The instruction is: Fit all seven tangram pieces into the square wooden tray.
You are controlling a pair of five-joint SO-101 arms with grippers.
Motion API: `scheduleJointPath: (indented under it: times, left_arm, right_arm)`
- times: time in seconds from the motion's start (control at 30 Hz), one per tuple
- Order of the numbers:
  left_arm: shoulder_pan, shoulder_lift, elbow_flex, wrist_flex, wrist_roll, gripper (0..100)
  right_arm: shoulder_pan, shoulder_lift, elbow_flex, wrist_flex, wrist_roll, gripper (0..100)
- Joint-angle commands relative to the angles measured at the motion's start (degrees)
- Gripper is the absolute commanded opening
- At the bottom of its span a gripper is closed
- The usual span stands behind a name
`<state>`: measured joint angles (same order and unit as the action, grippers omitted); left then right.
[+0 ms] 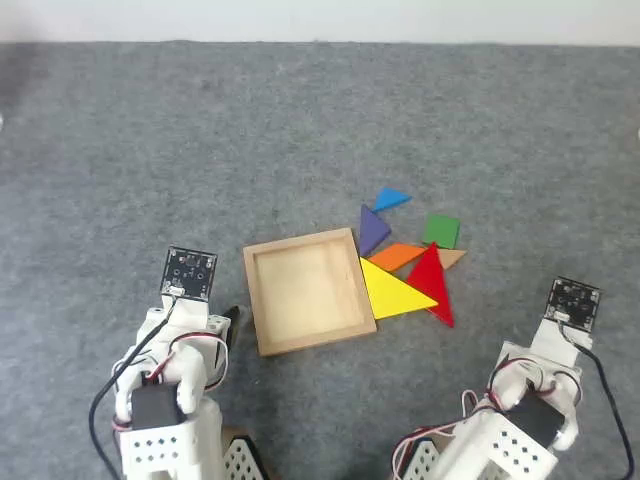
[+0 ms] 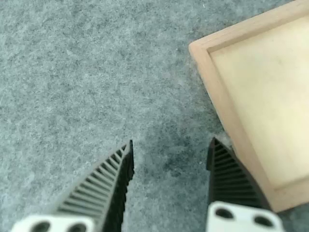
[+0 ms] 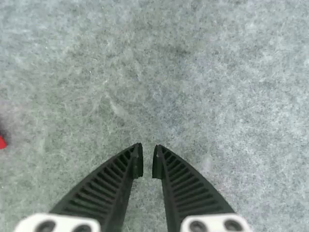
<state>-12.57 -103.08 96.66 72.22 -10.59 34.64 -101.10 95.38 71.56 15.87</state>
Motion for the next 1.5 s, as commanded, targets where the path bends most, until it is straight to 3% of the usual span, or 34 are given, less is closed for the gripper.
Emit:
scheduleJointPath:
  times: [0.0, 1.47]
  left_arm:
    - [-0.18, -1.05, -0.22, 0.26, -0.35, 24]
    - [-0.79, -1.05, -0.22, 0.26, -0.35, 24]
  right_arm:
    - [0.66, 0.31, 1.23, 0.48, 0.7, 5.9]
    - [0.48, 0.31, 1.14, 0.57, 0.7, 5.9]
